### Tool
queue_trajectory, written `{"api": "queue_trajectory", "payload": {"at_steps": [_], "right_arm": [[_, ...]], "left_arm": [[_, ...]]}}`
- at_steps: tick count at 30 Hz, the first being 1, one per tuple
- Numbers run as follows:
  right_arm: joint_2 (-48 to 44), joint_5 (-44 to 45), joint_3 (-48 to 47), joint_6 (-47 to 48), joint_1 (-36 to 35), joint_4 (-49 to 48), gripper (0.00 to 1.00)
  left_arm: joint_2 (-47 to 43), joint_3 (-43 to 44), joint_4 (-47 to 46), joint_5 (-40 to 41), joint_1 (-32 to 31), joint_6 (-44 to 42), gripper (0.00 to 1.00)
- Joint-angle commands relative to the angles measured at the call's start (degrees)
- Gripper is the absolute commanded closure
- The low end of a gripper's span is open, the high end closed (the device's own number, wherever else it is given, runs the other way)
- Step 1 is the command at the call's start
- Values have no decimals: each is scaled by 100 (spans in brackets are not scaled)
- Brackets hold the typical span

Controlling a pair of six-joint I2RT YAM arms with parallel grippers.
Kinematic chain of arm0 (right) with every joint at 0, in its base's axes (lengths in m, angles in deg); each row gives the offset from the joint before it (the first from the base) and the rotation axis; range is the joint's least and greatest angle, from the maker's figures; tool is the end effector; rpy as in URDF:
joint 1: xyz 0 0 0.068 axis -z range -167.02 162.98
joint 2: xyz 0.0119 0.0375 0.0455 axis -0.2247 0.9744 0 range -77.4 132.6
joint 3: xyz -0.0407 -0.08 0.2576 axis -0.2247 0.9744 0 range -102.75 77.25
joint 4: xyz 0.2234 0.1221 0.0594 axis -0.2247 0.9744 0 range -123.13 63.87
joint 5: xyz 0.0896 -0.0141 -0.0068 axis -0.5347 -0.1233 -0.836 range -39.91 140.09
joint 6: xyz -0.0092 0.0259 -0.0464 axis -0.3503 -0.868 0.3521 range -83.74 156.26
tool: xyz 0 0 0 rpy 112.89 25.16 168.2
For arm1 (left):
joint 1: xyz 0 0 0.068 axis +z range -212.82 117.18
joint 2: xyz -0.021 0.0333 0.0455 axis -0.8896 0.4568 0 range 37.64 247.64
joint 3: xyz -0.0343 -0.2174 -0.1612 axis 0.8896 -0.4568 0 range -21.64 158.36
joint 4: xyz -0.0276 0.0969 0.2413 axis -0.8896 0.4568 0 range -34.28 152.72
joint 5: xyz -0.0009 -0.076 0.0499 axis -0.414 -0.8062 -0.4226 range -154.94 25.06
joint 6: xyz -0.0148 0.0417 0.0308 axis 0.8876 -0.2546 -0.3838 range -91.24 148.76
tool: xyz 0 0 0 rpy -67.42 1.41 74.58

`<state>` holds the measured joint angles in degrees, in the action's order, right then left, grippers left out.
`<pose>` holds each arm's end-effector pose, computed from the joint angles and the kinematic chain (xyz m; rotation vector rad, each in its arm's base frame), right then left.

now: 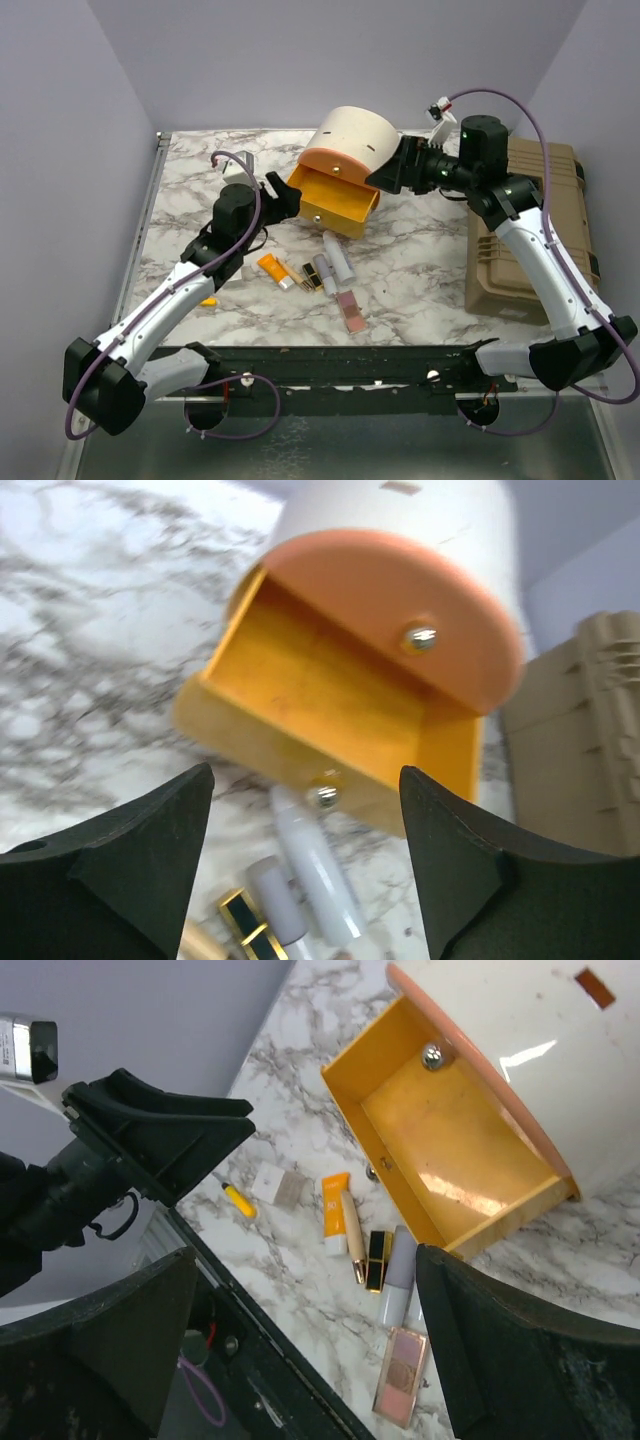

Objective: Organize the makeup
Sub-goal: Pick up the makeup from the center of the board.

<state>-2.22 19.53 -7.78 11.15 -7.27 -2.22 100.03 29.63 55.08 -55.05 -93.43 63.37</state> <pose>0.2576 0.1143 0.4321 -0.2891 2.0075 1.0302 0.2242 -0.1256 0.3393 -0.1919 1.7902 -0.6743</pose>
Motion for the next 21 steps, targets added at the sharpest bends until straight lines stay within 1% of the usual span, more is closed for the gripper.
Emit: {"api": "queue_trajectory", "payload": {"at_steps": [1, 5, 7, 9, 13, 17, 21], "right_arm": [[-104, -48, 309, -269, -19, -99, 4], [8, -14, 269, -239, -21, 96, 4], [76, -249, 233, -151, -41, 126, 4], [135, -426, 256, -75, -153, 69, 4], [455, -197, 22, 99, -644, 291, 4], [677, 55, -241, 245, -1074, 476, 4], [663, 142, -195, 156, -1099, 411, 4]], "left_arm": [[-110, -252, 1570, 1054, -6, 29, 22], [-181, -351, 2551, 1496, -6, 180, 20], [-262, -394, 2964, 1750, -6, 377, 18], [-428, -482, 3158, 2021, 6, 598, 14], [-647, -701, 3425, 2367, 89, 1015, 3], [-582, -985, 3626, 2321, 170, 1457, 1], [-215, -1241, 3757, 2323, 383, 1731, 1]]}}
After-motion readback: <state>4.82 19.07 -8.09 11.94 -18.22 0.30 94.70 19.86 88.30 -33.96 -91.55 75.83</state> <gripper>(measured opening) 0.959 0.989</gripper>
